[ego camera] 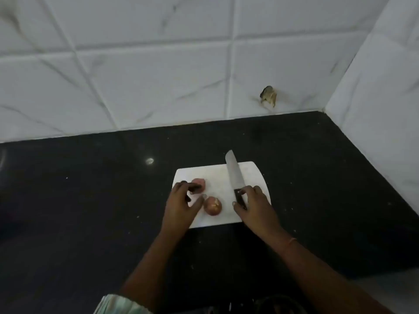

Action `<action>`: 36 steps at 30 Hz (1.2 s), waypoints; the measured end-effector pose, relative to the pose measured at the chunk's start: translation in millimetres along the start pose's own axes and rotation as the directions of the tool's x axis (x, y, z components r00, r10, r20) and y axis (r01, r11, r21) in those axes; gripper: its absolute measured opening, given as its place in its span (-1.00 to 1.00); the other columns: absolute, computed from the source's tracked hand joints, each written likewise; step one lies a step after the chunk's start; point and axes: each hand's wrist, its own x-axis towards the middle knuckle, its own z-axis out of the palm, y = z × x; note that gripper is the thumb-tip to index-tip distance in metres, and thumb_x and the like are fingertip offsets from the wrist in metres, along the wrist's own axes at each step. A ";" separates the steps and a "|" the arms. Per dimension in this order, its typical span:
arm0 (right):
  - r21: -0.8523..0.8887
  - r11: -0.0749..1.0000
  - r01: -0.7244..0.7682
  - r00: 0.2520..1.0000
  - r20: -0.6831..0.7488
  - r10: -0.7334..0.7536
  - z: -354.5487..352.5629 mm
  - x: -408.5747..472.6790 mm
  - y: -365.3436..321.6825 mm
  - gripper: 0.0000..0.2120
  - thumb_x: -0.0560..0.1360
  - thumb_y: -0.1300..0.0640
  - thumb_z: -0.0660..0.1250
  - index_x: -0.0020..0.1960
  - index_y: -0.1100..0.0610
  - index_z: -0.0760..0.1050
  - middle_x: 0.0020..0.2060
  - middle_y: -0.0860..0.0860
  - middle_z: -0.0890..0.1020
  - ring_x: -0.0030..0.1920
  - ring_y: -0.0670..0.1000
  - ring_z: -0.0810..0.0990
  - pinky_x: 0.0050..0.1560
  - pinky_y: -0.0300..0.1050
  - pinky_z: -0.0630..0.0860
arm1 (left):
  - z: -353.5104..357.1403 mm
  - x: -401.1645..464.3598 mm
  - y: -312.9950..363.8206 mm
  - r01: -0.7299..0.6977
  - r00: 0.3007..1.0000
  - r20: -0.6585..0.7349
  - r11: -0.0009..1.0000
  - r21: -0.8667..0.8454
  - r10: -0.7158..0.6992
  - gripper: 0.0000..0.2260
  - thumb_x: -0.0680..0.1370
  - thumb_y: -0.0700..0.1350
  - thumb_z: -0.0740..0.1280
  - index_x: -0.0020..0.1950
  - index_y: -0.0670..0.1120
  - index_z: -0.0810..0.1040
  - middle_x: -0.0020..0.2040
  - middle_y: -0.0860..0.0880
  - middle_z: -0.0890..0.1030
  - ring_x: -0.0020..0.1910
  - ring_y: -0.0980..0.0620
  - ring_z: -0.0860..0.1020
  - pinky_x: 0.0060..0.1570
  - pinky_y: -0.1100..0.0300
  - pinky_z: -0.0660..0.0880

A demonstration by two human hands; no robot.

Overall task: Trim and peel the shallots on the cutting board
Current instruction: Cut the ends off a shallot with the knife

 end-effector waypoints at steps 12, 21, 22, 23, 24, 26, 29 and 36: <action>0.294 0.940 -0.173 0.985 0.027 0.173 4.0 1.5 17.6 -0.72 0.45 0.21 0.36 0.14 0.13 0.46 -0.07 0.00 0.56 -0.14 -0.04 0.53 -0.26 -0.31 0.36 | 34.3 -16.8 8.8 0.028 0.970 0.237 0.995 0.100 -0.052 -0.58 0.44 -0.04 0.50 0.26 0.07 0.49 0.14 0.13 0.53 0.04 0.20 0.51 0.03 0.25 0.49; 0.213 0.967 -0.142 0.969 -0.167 0.179 6.3 -2.8 22.8 -0.85 0.48 0.19 0.34 0.04 0.12 0.46 -0.03 -0.03 0.42 -0.11 0.01 0.52 -0.17 -0.15 0.48 | 98.6 16.3 31.9 0.032 0.997 0.076 0.988 -0.154 -0.020 -0.58 0.43 -0.10 0.52 0.25 0.02 0.54 0.14 0.06 0.49 0.04 0.16 0.56 -0.05 0.37 0.55; 0.135 0.981 -0.140 0.969 -0.187 0.164 7.7 -4.3 25.1 -0.85 0.48 0.16 0.34 0.04 0.12 0.47 -0.01 -0.01 0.40 -0.08 0.02 0.51 -0.17 -0.10 0.50 | 102.7 17.0 29.7 0.050 0.997 0.067 0.982 -0.185 -0.038 -0.60 0.45 -0.09 0.51 0.26 0.02 0.54 0.14 0.06 0.51 0.05 0.19 0.55 -0.04 0.40 0.52; 0.063 0.988 -0.139 0.969 -0.198 0.149 8.9 -6.8 27.1 -0.84 0.49 0.13 0.34 0.05 0.12 0.47 0.01 0.00 0.40 -0.04 0.03 0.49 -0.15 -0.07 0.51 | 104.6 16.6 26.5 0.067 0.996 0.067 0.976 -0.206 -0.054 -0.62 0.47 -0.06 0.50 0.26 0.03 0.53 0.14 0.08 0.54 0.05 0.21 0.56 -0.03 0.40 0.51; -0.002 0.991 -0.136 0.970 -0.202 0.133 9.7 -9.0 28.8 -0.82 0.49 0.10 0.34 0.07 0.11 0.48 0.02 0.01 0.43 0.02 0.02 0.46 -0.13 -0.06 0.52 | 105.5 15.7 22.8 0.078 0.995 0.079 0.972 -0.224 -0.062 -0.63 0.48 -0.03 0.48 0.27 0.04 0.53 0.13 0.10 0.57 0.04 0.21 0.57 -0.02 0.37 0.52; -0.070 0.990 -0.119 0.975 -0.197 0.103 10.2 -11.8 30.5 -0.78 0.50 0.03 0.34 0.11 0.08 0.49 0.03 0.00 0.47 0.08 0.02 0.42 -0.08 -0.05 0.52 | 106.4 15.1 18.2 0.082 0.992 0.109 0.967 -0.240 -0.057 -0.63 0.51 0.01 0.46 0.29 0.03 0.52 0.11 0.12 0.61 0.01 0.17 0.60 -0.02 0.29 0.55; -0.045 0.995 -0.090 0.969 -0.236 0.077 9.2 -10.5 31.6 -0.70 0.51 0.02 0.33 0.21 0.07 0.48 0.05 0.00 0.52 0.10 0.03 0.44 0.02 -0.05 0.49 | 107.2 16.5 14.8 0.071 0.988 0.148 0.969 -0.238 -0.037 -0.64 0.53 0.03 0.43 0.31 0.06 0.50 0.12 0.11 0.61 0.02 0.13 0.60 0.00 0.19 0.58; 0.368 0.917 0.155 0.981 -0.169 -0.098 -3.2 12.3 14.5 -0.54 0.55 0.08 0.35 0.42 0.04 0.36 0.23 -0.09 0.49 0.23 -0.11 0.46 0.20 -0.26 0.42 | 105.4 14.0 15.4 0.028 0.990 0.144 0.968 -0.251 0.009 -0.60 0.51 -0.09 0.45 0.32 0.10 0.48 0.18 0.10 0.60 0.05 0.17 0.60 0.03 0.22 0.58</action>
